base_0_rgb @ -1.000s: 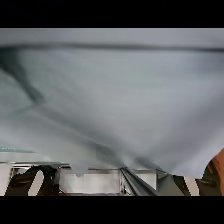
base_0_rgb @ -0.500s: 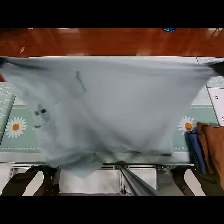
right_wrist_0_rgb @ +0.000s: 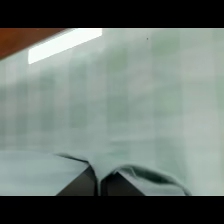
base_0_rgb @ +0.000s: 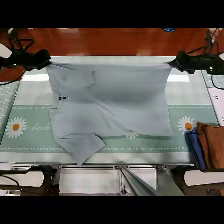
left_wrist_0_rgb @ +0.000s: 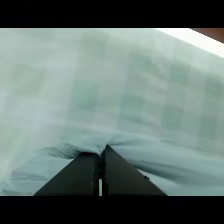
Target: Fold the shirts.
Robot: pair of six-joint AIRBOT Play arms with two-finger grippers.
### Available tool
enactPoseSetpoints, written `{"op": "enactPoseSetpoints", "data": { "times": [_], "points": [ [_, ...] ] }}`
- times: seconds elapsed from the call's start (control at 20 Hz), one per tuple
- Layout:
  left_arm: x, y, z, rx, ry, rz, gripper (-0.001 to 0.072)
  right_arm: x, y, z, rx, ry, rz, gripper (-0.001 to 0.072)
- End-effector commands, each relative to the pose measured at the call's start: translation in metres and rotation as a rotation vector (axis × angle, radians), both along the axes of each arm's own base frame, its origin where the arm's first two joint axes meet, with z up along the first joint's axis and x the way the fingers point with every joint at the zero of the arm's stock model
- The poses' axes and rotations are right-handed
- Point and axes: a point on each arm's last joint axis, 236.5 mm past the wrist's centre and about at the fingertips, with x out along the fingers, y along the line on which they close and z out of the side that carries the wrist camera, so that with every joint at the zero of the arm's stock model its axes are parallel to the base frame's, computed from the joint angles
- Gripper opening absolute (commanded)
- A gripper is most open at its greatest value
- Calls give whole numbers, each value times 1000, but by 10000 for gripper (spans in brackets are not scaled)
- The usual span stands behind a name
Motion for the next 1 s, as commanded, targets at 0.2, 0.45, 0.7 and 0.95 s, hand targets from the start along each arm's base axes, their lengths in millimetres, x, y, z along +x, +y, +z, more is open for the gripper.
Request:
{"op": "enactPoseSetpoints", "data": {
  "times": [0.2,0.45,0.7,0.95],
  "points": [
    [-24,-27,-48,-74,248,-168,20,8,5,-44,71,148,41,26],
    [-84,-35,-75,-70,398,-310,19,-60,-17,-84,-39,397,179,26],
    [-119,-24,-118,-107,529,-277,20,-87,-13,-111,-39,492,205,26],
    [-126,-14,-118,-111,556,-269,19,-96,-18,-117,-67,530,219,26]
  ]
}}
